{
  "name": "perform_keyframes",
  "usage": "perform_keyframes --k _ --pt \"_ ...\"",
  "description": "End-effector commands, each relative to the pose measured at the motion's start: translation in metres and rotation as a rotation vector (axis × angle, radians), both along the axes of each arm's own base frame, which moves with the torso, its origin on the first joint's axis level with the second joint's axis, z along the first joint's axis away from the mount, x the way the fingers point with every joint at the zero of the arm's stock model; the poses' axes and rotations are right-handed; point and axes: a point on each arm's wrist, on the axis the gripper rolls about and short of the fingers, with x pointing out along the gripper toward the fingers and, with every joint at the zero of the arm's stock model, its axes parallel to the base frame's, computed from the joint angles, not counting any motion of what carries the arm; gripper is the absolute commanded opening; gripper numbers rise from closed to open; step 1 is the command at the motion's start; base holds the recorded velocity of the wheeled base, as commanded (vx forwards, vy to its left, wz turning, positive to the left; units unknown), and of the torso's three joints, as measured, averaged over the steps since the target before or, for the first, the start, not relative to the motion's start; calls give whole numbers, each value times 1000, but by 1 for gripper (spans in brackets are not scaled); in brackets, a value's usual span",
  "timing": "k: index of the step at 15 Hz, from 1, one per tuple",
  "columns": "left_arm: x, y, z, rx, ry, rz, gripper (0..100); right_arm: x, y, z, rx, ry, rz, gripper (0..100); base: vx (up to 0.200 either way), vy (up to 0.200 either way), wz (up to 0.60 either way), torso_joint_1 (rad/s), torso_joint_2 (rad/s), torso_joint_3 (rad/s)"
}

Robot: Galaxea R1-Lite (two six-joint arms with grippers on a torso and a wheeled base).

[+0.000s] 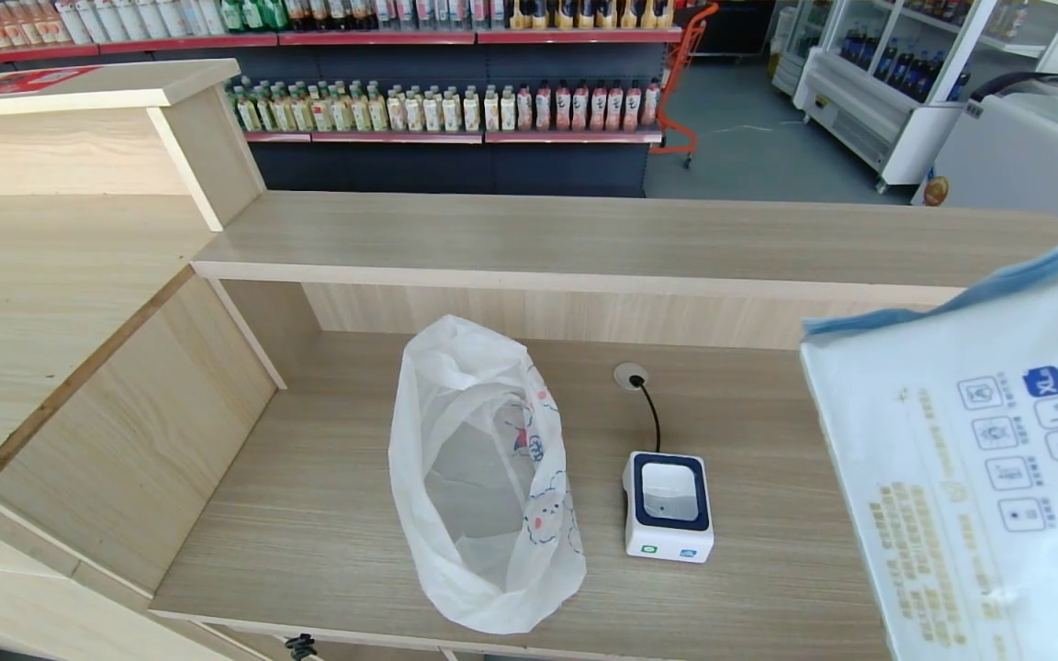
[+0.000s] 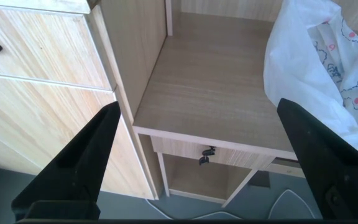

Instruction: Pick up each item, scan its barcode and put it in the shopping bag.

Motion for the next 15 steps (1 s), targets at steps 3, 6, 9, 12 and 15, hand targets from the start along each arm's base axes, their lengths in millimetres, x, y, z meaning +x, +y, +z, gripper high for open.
perform_keyframes --k 3,6,9,12,15 --pt "0 0 0 0 1 1 100 -1 3 7 -1 -28 86 0 0 0 0 0 0 0" --pt "0 0 0 0 -1 1 100 5 6 17 -2 -36 126 0 0 0 0 0 0 0" --pt "0 0 0 0 -1 1 100 12 9 26 -3 -40 177 0 0 0 0 0 0 0" --pt "0 0 0 0 -1 1 100 13 13 25 -23 -49 203 0 0 0 0 0 0 0" --pt "0 0 0 0 -1 1 100 13 14 19 -42 -37 196 0 0 0 0 0 0 0"
